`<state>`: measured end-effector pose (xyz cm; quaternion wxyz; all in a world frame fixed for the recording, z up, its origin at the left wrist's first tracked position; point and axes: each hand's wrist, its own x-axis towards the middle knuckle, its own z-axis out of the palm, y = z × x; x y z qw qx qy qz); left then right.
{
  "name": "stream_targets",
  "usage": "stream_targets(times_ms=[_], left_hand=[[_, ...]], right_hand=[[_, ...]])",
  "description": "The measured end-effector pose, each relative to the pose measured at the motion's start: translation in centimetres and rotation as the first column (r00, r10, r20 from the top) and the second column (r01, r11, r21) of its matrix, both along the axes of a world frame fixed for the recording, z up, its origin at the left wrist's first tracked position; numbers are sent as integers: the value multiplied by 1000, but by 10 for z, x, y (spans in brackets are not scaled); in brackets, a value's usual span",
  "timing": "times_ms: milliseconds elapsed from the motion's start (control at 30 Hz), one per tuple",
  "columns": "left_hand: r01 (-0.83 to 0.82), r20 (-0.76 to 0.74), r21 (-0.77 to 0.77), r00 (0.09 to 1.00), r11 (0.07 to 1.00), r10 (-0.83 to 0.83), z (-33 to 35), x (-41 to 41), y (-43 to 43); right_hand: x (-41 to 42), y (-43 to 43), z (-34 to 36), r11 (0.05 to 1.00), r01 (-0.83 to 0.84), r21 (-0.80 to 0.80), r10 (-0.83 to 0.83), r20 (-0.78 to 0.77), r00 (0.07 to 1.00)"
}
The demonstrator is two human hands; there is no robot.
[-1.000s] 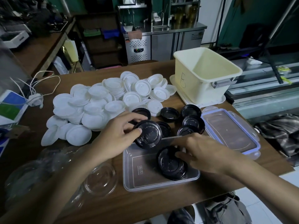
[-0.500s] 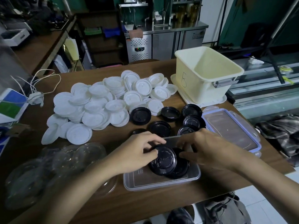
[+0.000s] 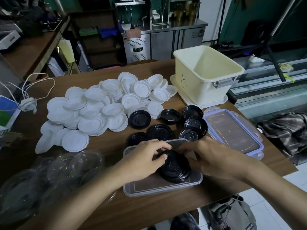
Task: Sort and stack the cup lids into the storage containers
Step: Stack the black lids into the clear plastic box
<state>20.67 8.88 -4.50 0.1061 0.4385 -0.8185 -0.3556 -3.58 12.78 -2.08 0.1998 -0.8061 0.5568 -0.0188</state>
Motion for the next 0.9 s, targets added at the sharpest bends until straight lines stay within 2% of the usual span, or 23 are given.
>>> stream_targets(times_ms=[233,367,533,733,900], left_hand=[[15,-51,-54,999,998,-18,-11,-8,5],[5,-89,-56,996,998,-10,-14,-5,4],[132,-89,30,988,991,-129,-13,6,2],[125,-130,-32,983,992,-128,-12,2,2],[137,-84,-43,987,990,-140,-13,1,1]], right_hand=[[3,5,8,997,-37,65,37,-1,999],[7,6,11,998,-50,48,54,-78,996],[7,6,15,996,-81,29,84,-144,986],[8,4,16,992,-119,-45,104,-249,963],[10,2,11,988,-150,-24,142,-217,966]])
